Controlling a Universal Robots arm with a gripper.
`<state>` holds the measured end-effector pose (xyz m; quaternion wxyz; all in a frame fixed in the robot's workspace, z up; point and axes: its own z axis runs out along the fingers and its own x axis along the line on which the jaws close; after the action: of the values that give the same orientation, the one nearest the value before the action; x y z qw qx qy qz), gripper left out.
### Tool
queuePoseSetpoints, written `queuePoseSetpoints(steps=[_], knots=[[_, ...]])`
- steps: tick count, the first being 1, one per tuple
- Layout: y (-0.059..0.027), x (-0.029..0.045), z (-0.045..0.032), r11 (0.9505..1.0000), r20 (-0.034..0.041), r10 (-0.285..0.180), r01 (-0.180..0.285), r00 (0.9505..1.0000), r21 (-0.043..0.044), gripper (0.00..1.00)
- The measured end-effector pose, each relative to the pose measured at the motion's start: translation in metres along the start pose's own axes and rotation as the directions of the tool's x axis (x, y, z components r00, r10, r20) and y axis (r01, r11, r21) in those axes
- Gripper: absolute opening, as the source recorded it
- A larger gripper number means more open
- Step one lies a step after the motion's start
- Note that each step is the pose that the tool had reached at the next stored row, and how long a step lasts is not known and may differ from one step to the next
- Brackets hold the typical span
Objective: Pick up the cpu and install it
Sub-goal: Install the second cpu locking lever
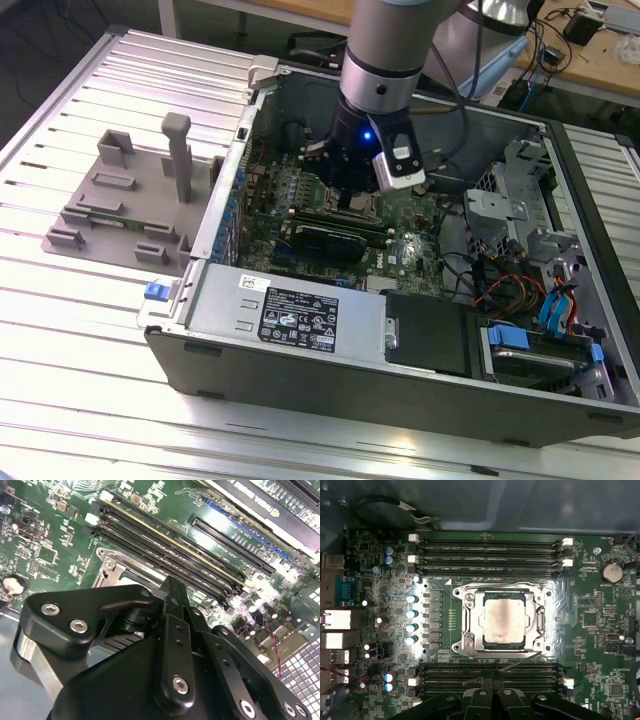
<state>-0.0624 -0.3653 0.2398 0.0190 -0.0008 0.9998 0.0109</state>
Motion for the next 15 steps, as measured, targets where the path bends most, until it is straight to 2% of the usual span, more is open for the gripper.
queuePoseSetpoints(steps=[15], knots=[[-0.0005,0.0045,0.0071,1.0000,0.0000,0.000,0.000,1.0000,-0.0015,0.11]])
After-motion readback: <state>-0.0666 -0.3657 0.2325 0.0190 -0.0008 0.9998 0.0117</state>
